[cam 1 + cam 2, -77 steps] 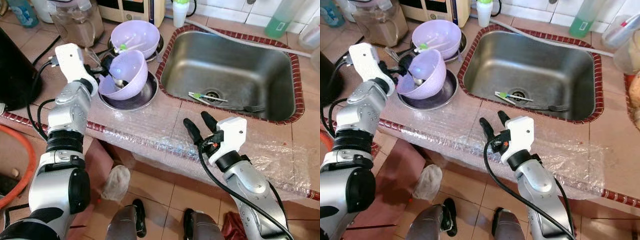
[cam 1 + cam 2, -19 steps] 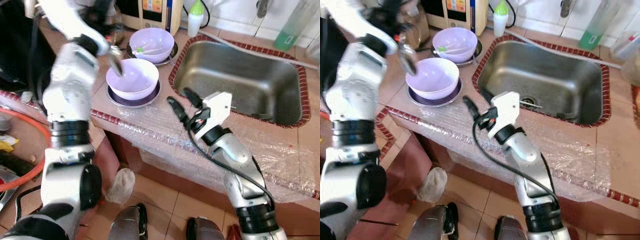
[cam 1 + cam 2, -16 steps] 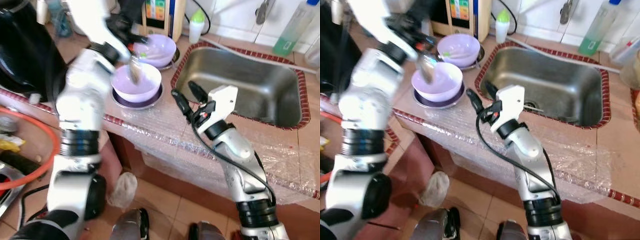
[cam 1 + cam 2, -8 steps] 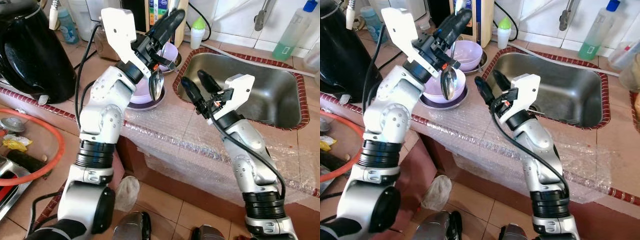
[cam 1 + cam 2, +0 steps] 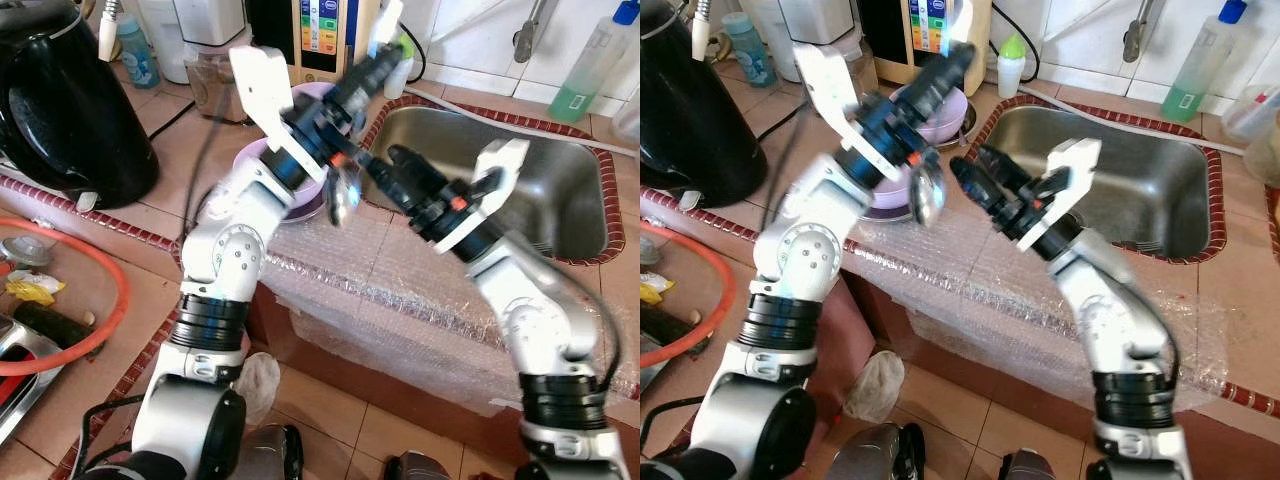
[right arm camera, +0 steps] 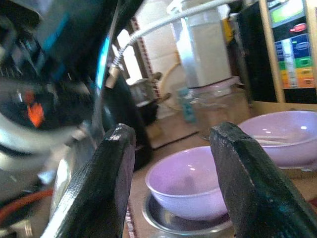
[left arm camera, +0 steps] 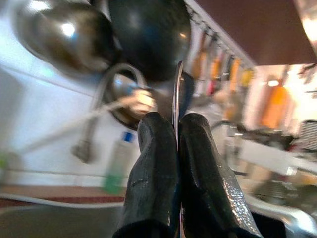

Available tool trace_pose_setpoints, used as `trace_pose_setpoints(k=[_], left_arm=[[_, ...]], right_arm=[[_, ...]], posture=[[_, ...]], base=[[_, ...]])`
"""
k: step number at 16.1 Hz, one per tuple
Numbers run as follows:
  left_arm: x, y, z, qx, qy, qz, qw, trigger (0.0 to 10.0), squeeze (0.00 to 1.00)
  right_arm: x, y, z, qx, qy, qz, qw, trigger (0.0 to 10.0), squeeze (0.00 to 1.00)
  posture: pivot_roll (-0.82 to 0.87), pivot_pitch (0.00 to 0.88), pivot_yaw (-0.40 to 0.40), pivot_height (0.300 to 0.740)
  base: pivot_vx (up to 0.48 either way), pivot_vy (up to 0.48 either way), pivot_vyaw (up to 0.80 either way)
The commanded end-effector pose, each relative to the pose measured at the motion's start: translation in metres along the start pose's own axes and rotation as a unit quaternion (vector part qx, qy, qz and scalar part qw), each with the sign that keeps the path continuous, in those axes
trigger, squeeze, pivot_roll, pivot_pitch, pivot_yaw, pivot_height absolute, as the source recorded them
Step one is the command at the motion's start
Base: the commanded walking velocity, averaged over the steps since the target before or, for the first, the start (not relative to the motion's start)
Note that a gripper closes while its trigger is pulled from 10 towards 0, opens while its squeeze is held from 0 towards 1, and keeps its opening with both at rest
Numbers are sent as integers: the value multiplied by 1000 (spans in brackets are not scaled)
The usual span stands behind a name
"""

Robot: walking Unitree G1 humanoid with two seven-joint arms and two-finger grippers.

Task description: Kitchen organization

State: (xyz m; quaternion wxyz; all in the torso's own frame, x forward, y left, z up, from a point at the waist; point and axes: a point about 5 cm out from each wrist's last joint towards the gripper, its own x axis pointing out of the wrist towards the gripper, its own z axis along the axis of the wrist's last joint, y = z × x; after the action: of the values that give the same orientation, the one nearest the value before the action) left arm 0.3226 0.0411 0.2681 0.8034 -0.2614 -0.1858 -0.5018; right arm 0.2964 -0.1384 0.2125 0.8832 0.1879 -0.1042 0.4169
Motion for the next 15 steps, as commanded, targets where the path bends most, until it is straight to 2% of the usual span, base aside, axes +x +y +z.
trace_pose_setpoints(k=[1, 3, 5, 6, 8, 12, 15], left_arm=[[0, -2, -4, -13, 5, -13, 1000, 0, 0], [1, -4, -5, -42, -4, -28, 999, 0, 0], [3, -5, -2, -47, -10, -37, 998, 0, 0], [4, -7, 2, -51, -17, -47, 997, 0, 0], [3, -6, 2, -53, -16, -47, 997, 0, 0], [5, -7, 4, -67, -23, -52, 996, 0, 0], [6, -9, 4, -75, -24, -59, 995, 0, 0]], right_arm=[[1, 4, 9, 13, -9, 28, 999, 10000, 0], [-4, 5, 7, 47, 4, 52, 998, 10000, 0], [-6, 7, 2, 55, 16, 59, 997, 10000, 0], [-8, 9, -2, 89, 18, 67, 994, 10000, 0], [-9, 12, -4, 113, 20, 82, 990, 10000, 0], [-18, 26, -18, 190, 39, 133, 972, 10000, 0], [-17, 32, -27, 217, 46, 149, 964, 10000, 0]], posture=[[-45, 33, 71, 740], [-49, 35, 71, 740], [-50, 36, 70, 740], [-50, 37, 68, 740], [-50, 36, 67, 740], [-53, 41, 65, 740], [-54, 41, 66, 740]], base=[[0, 0, 0], [0, 0, 0], [0, 0, 0], [0, 0, 0], [0, 0, 0], [0, 0, 0], [0, 0, 0]])
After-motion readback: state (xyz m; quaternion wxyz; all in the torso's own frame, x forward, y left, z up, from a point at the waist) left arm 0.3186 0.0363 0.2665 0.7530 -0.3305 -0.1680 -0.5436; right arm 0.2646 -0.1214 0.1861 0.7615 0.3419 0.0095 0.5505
